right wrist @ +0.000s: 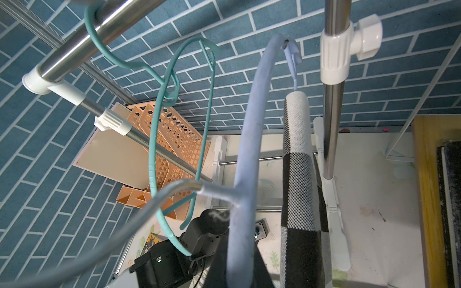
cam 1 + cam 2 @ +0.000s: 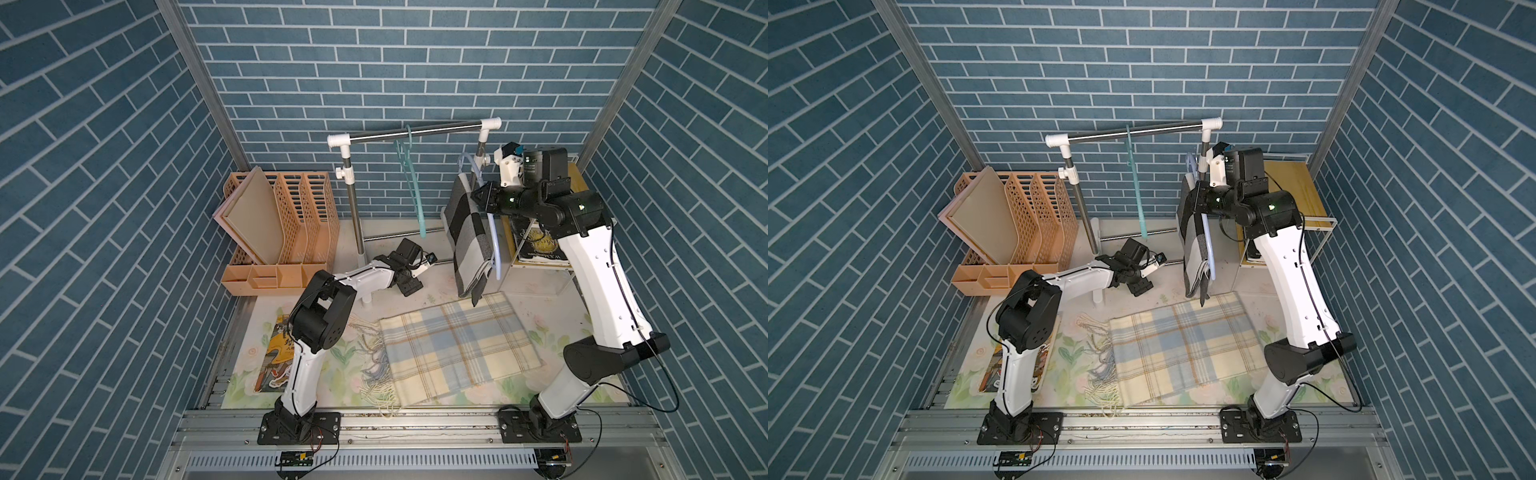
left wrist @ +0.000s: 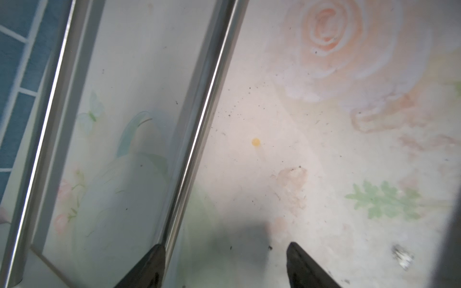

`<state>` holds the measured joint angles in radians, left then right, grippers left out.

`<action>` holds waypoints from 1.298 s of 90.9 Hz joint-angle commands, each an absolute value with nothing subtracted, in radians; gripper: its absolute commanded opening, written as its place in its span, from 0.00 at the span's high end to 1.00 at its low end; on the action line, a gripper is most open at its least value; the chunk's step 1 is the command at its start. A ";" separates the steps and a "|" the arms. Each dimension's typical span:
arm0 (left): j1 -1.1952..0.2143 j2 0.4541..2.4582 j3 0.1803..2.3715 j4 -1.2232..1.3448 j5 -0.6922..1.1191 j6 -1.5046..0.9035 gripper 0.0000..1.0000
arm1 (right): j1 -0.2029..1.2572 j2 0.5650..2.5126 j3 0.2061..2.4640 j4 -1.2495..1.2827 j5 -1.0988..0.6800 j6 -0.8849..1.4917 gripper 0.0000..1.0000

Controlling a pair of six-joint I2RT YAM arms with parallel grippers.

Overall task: Hang the scarf on the hanger
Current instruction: Move the clothesline to the center of the board.

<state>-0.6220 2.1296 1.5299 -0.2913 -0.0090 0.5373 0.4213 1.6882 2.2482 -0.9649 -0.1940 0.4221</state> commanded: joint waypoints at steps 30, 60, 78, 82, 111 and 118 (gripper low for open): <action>-0.625 2.201 1.618 -0.275 -0.059 0.603 0.22 | 0.416 1.641 2.257 -0.867 -0.177 0.395 1.00; -0.646 2.236 1.629 -0.399 0.057 0.590 0.83 | 0.415 1.644 2.259 -0.866 -0.180 0.396 1.00; -0.657 2.180 1.543 -0.375 0.058 0.601 1.00 | 0.414 1.642 2.262 -0.864 -0.186 0.400 1.00; -0.657 2.164 1.519 -0.364 0.058 0.604 1.00 | 0.414 1.639 2.262 -0.864 -0.189 0.400 1.00; -0.666 2.028 1.408 -0.264 0.046 0.615 0.88 | 0.414 1.625 2.254 -0.865 -0.187 0.399 1.00; -0.663 2.005 1.418 -0.258 0.028 0.628 0.55 | 0.414 1.625 2.251 -0.865 -0.187 0.399 1.00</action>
